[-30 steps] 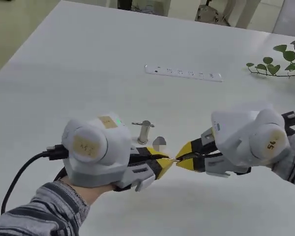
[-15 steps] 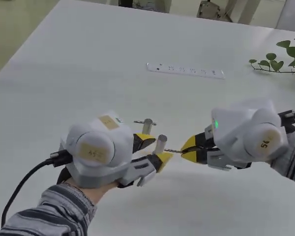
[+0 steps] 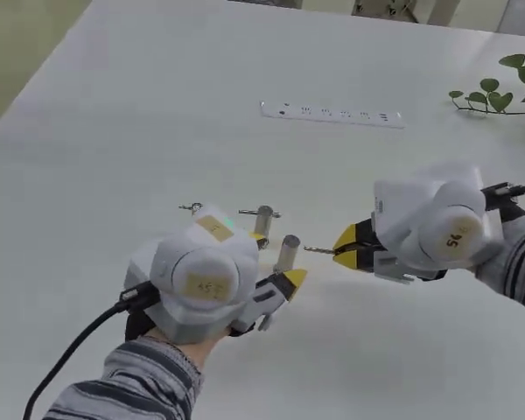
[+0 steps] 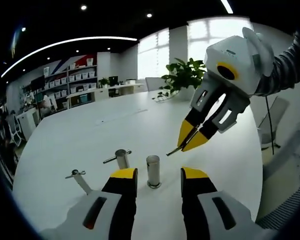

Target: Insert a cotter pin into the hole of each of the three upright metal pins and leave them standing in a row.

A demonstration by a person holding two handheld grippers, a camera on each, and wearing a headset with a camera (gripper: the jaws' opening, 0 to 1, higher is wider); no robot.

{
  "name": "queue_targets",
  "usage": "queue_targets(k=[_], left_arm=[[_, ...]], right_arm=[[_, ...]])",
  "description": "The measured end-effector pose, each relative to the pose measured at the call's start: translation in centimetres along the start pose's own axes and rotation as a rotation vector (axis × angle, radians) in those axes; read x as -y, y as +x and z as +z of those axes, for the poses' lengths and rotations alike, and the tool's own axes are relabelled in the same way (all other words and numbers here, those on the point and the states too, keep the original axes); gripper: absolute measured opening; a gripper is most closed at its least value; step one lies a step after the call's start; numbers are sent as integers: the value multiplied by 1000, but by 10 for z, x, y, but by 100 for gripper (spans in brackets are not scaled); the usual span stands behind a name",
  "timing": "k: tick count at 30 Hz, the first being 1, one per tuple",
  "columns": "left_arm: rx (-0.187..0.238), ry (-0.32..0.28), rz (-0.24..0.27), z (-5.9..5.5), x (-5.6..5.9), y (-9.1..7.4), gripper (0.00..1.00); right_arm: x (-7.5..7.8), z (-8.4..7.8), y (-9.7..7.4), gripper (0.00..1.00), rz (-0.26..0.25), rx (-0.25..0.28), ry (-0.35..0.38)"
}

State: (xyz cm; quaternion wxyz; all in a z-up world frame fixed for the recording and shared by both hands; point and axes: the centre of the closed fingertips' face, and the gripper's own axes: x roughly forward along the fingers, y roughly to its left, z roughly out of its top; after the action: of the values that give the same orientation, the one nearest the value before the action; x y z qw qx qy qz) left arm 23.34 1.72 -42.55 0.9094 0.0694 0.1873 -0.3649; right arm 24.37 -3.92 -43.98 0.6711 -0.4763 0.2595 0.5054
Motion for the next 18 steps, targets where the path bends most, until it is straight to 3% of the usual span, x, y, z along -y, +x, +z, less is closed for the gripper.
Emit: queue_targets(k=[2,7,18], left_arm=[[-3,3,24,0,-4,2,30],[-21,-57,45,-5,-12,11,29],[-51,-83,37,-17,-10,32,23]], right_arm=[[2,-2,2,0,0,-4,-4],[4,-7,9,0,5,-14,-6],[6,-6,17,0,19,-11,-16]])
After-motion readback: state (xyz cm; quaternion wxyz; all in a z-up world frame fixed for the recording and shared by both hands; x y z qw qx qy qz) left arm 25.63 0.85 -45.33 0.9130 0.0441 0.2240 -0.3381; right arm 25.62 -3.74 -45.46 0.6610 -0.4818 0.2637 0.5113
